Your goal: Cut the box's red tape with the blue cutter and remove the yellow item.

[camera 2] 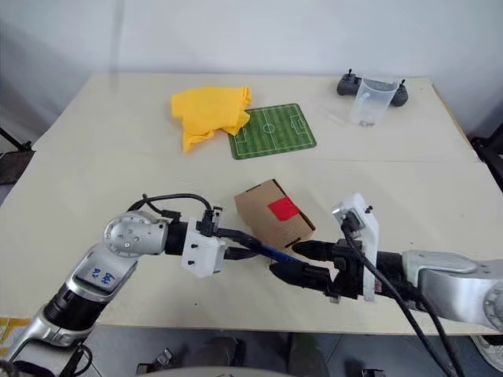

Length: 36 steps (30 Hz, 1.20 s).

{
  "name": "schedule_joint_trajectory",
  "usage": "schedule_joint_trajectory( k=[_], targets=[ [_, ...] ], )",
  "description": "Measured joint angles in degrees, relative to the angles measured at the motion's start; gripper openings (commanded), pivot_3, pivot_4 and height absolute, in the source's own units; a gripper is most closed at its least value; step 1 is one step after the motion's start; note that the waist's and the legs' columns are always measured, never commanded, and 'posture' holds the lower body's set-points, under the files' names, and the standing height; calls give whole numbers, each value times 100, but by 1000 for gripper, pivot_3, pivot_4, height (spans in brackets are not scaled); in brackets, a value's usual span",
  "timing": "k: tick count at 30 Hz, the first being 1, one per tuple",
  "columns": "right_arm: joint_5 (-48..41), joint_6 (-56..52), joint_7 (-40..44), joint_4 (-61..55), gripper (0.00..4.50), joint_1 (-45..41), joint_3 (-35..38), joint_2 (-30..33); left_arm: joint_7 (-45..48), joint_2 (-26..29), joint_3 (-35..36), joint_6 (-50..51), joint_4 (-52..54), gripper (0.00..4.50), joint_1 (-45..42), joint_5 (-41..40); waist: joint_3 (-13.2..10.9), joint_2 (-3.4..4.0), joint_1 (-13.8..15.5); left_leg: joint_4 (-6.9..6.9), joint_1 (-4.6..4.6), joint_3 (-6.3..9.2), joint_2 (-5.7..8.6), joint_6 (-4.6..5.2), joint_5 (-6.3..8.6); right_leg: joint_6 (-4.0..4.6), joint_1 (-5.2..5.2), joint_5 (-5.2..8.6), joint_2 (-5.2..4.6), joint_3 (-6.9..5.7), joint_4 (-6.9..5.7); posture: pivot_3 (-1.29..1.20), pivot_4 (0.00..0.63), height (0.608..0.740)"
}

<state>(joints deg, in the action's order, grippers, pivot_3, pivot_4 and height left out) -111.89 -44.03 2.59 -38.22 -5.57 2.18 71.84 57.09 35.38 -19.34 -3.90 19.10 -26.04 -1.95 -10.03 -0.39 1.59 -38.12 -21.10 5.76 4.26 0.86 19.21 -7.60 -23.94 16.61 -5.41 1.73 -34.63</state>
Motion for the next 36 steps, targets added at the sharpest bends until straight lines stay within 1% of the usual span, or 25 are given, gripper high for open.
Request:
schedule_joint_trajectory(
  k=[3,7,11,14,16,17,26,36],
  targets=[
    [-2,24,-223,55,4478,-130,-284,-106,-8,-137,-48,23,0,420,-59,32,0,0,6,-9,-38,-2,4,1,0,-7,-35,-4,0,-2,-4,0,150,740],
    [-2,23,-416,64,4478,-226,-555,-265,-8,-171,-56,29,-5,420,-74,84,0,0,11,-13,-41,-9,5,-1,-1,-6,-43,-4,0,-2,4,0,150,740],
    [-2,6,-528,115,4478,-339,-638,-351,-11,-300,-106,1,-102,420,-167,159,0,-1,17,-16,-40,-9,5,-7,-17,-12,-42,-8,0,4,0,0,150,740],
    [-4,-33,-652,241,3903,-502,-641,-528,-13,-314,-106,-17,-151,420,-209,180,0,0,17,-13,-36,-9,6,-9,-23,-12,-42,-10,0,14,-8,0,150,740],
    [-4,-117,-703,310,3164,-562,-641,-584,-10,-314,-106,-34,-163,420,-213,197,0,0,16,-10,-36,-8,6,-9,-23,-12,-43,-10,0,15,-8,0,150,740],
    [-4,-154,-711,332,2889,-580,-641,-615,-9,-314,-106,-38,-167,420,-213,201,0,0,16,-9,-36,-9,6,-9,-23,-12,-45,-10,0,15,-7,0,150,740],
    [-4,-707,-319,652,2889,-682,-632,-550,2,-358,-116,-57,-199,420,-264,227,0,0,18,-10,-38,-9,6,-9,-23,-12,-46,-10,-1,14,-7,0,150,740],
    [-4,-994,-228,947,2889,-899,-616,-664,3,-366,-140,-58,-202,420,-265,236,0,0,21,-10,-38,-9,6,-9,-24,-12,-47,-10,0,13,-9,0,150,740]
  ],
)
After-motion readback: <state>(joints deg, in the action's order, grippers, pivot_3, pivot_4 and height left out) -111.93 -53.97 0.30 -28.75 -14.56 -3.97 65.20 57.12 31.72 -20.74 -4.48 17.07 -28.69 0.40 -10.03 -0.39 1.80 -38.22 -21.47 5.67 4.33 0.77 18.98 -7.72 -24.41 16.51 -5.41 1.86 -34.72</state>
